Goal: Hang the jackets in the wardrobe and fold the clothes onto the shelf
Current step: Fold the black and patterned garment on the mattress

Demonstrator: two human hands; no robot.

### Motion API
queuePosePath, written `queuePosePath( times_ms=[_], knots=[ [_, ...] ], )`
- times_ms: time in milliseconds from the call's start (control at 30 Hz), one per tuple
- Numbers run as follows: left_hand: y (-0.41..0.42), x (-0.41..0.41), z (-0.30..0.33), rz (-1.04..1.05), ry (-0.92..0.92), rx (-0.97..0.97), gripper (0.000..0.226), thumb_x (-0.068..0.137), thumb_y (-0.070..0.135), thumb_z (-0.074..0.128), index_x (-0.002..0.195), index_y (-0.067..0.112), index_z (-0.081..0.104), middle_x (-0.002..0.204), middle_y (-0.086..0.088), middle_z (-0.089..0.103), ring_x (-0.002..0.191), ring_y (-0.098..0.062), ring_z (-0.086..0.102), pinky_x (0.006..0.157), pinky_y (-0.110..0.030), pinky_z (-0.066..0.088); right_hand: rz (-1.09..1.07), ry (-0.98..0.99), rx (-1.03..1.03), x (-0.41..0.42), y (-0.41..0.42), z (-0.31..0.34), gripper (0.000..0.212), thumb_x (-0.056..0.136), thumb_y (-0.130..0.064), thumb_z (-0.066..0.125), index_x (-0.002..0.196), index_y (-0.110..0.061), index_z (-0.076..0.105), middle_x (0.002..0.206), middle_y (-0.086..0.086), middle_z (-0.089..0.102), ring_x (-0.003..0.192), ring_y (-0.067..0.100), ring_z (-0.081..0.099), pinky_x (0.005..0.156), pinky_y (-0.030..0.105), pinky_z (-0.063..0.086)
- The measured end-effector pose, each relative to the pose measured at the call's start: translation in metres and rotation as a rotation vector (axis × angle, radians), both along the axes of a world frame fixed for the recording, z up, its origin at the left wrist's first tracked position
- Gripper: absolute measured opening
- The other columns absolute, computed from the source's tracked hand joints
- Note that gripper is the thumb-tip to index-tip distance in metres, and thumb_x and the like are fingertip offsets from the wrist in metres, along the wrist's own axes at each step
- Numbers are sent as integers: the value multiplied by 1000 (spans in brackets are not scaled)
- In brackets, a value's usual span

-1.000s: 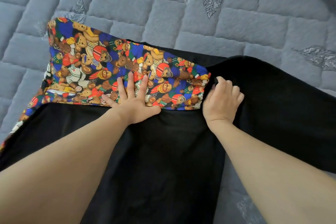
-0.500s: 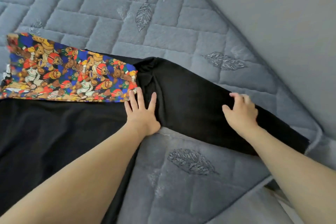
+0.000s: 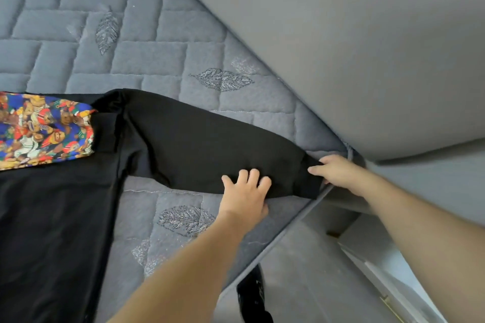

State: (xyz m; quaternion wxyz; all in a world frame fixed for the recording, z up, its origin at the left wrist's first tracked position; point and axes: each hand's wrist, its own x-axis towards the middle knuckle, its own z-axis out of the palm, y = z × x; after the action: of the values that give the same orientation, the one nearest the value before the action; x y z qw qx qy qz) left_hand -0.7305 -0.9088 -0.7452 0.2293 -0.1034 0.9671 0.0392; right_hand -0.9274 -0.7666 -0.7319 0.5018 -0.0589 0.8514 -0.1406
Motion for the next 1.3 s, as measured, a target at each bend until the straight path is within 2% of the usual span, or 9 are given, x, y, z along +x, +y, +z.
queuePosePath(
  times_ms=[67,233,400,500,800,967,1067,1167,1300],
  knots=[
    [2,-9,-1,23,20,-15,37,98,42,43,129,21,41,127,-7,42,110,-30,41,84,-49,38,-99,-46,-73,0,-4,6,26,93,-25,61,104,-2,65,108,18,69,89,30,66,75,33,45],
    [-18,-20,7,165,57,178,24,104,36,36,117,21,49,111,-1,51,106,-26,48,77,-40,36,-438,-150,-306,-3,-33,32,16,91,-25,57,94,-13,67,89,6,71,80,20,69,84,37,55],
    [-67,-8,35,842,203,891,25,103,34,45,91,13,53,83,2,61,75,-17,56,66,-26,43,-581,-138,-494,10,-107,66,12,90,-26,59,80,-22,65,63,-10,69,64,6,63,72,28,48],
    [-104,12,51,1033,335,978,18,101,31,48,99,19,60,89,2,67,81,-18,60,79,-33,49,-570,-191,-577,37,-176,87,14,92,-26,59,78,-23,63,65,-10,67,71,9,61,74,28,44],
    [-270,111,109,1482,759,1127,21,102,31,47,94,43,62,108,5,69,106,-19,65,95,-49,54,-212,-191,-650,154,-406,154,11,92,-29,60,92,-21,67,95,-1,68,93,15,62,88,32,45],
    [-397,188,129,1665,984,1182,24,104,21,44,100,33,64,101,3,72,95,-19,69,70,-36,61,22,-166,-747,243,-536,191,15,95,-32,56,89,-22,64,90,-4,65,80,8,56,64,20,38],
    [-478,234,131,1770,1093,1157,20,104,24,44,107,28,63,98,5,73,92,-18,69,74,-38,61,103,-129,-777,291,-588,188,21,96,-33,52,94,-22,69,97,-7,66,87,6,56,73,20,40],
    [-535,280,105,1891,996,1143,22,105,26,42,122,20,54,106,1,66,87,-19,64,65,-37,58,248,145,-579,325,-607,144,33,92,-40,46,119,-29,63,128,2,59,115,24,53,100,40,42],
    [-546,321,52,2014,609,907,36,101,21,43,135,12,47,102,-5,55,83,-18,53,70,-32,43,349,310,-165,353,-576,66,62,94,-47,37,152,-34,23,162,2,13,148,26,12,120,48,10]
  ],
)
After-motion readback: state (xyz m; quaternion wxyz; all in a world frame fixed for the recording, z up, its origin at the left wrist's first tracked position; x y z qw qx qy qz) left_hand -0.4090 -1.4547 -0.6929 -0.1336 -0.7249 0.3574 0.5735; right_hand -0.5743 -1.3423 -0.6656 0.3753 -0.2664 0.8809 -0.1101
